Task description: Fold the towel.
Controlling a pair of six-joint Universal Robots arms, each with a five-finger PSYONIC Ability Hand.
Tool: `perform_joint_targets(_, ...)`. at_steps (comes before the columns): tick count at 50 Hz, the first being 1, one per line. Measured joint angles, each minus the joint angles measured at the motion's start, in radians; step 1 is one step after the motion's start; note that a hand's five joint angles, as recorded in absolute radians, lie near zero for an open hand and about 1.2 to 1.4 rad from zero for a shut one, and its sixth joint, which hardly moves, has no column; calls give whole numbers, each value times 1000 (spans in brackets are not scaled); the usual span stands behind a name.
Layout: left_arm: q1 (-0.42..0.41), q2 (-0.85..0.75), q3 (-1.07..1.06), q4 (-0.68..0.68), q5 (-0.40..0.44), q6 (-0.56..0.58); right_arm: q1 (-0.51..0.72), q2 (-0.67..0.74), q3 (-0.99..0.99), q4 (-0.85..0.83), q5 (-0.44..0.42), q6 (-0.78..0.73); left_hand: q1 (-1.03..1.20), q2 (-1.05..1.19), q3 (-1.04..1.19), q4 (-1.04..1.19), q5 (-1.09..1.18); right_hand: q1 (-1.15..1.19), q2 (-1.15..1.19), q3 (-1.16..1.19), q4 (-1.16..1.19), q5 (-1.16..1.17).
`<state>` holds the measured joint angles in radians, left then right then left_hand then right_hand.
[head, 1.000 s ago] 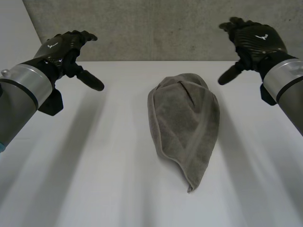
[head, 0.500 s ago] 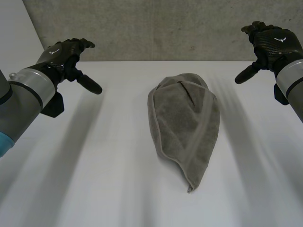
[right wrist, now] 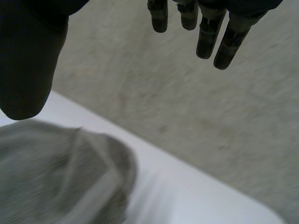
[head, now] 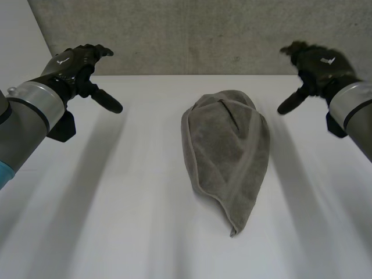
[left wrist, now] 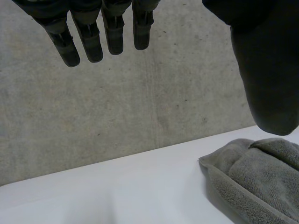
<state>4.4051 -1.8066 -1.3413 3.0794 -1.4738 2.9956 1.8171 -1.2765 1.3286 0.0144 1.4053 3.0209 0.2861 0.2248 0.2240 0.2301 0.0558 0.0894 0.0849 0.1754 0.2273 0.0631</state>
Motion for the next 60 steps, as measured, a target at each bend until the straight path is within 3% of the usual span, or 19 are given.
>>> perform_joint_targets(4,-1,-7,-1,6,30,18,24,15,28,64,-42,17,0,0,0,0,0,0,0,0,0,0)
perform_joint_targets(8,-5,-39,-2,14,128,90,88,34,97,95,-66,62,0,0,0,0,0,0,0,0,0,0)
perform_joint_targets(16,-28,-134,0,16,302,271,220,36,248,4,-28,133,0,0,0,0,0,0,0,0,0,0)
perform_joint_targets(26,-83,-323,84,27,340,358,354,51,371,-112,80,136,0,0,0,0,0,0,1,0,0,0)
perform_joint_targets(35,-127,-505,206,50,337,482,379,148,414,-196,138,116,0,0,0,0,0,127,132,0,0,16)
perform_joint_targets(41,-149,-564,253,78,350,568,369,184,429,-209,136,95,0,0,0,0,0,546,549,0,0,394)
perform_joint_targets(49,-168,-613,288,113,397,601,355,154,467,-257,87,75,0,0,0,0,0,1171,1173,0,0,1080)
perform_joint_targets(60,-185,-643,289,150,405,666,310,75,525,-269,-57,48,0,51,0,0,57,1180,1227,0,0,1105)
